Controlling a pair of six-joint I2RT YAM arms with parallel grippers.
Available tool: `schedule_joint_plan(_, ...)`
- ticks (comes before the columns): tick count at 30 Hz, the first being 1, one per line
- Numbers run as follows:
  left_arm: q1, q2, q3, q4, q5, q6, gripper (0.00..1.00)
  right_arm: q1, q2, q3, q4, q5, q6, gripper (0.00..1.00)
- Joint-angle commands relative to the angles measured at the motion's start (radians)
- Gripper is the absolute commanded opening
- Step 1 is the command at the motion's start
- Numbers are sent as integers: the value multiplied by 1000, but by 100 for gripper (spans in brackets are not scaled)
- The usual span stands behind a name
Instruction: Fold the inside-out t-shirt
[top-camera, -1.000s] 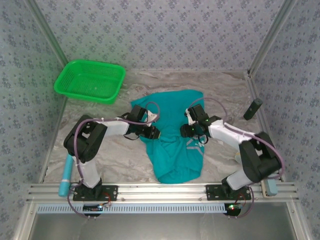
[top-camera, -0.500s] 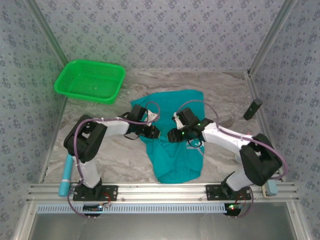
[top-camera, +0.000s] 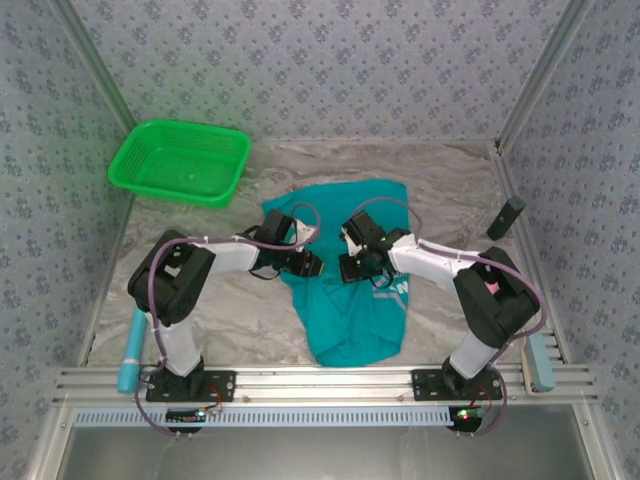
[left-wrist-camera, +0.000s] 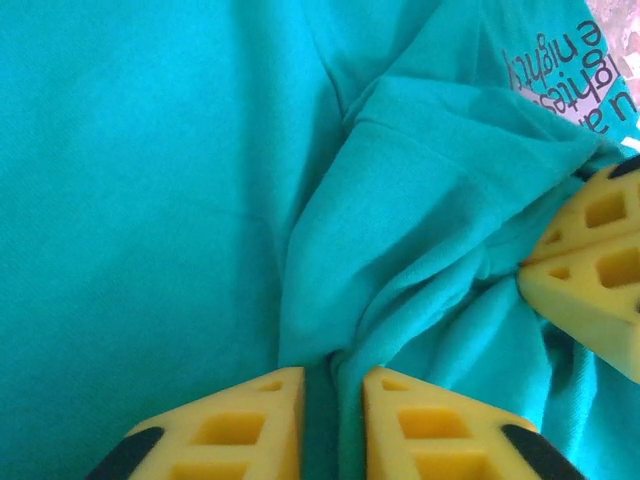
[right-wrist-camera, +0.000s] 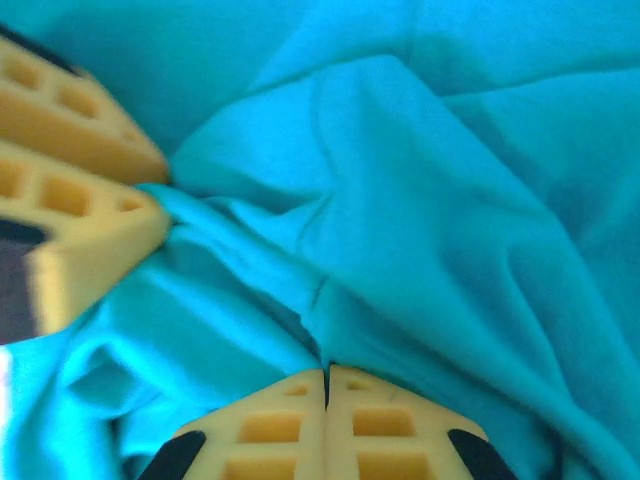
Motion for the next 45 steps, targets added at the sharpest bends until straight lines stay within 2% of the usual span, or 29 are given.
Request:
schedule_joint_plan(1, -8, -60, -14, 22, 18, 8, 27, -17, -119, 98, -46, -195, 40, 0)
schedule_joint_plan(3, -12, -87, -14, 21, 11, 2, 30, -36, -120, 150, -66, -276, 92, 0)
schedule_joint_plan(6, -32, -150, -17, 15, -24, 5, 38, -58, -66, 242, -122, -291, 134, 1)
schedule_joint_plan(11, -35, -280, -88, 36, -133, 37, 44, -101, 58, 268, -88, -390, 166, 9)
schedule_joint_plan(15, -19, -359, -156, 34, -173, 61, 46, -107, 71, 264, -60, -305, 165, 31)
schedule_joint_plan(22, -38, -364, -195, 78, -140, 37, 49, -128, -19, 207, -43, -308, 139, 40)
schedule_joint_plan(24, -48, -346, -180, 80, -150, 31, 50, -127, -72, 139, -59, -305, 118, 43)
schedule_joint_plan(27, -49, -316, -155, 97, -148, 13, 51, -121, -146, 60, -47, -282, 108, 43)
schedule_joint_plan(31, -49, -278, -83, 76, -134, 7, 52, -101, -192, -34, 55, -257, 108, 34)
schedule_joint_plan(36, -48, -229, -8, 43, -162, 20, 58, -39, -143, -58, 159, -216, 111, 33)
schedule_joint_plan(38, -43, -187, 25, 32, -173, 23, 59, -14, -117, -57, 180, -165, 123, 36)
schedule_joint_plan(40, -35, -137, 61, 27, -153, 12, 53, -5, -96, -73, 223, -123, 140, 39)
schedule_joint_plan(43, -29, -98, 92, 34, -86, -10, 19, -7, -63, -99, 276, -86, 134, 39)
schedule_joint_plan(45, -29, -101, 93, 43, -47, -11, 10, -4, -36, -104, 298, -80, 114, 40)
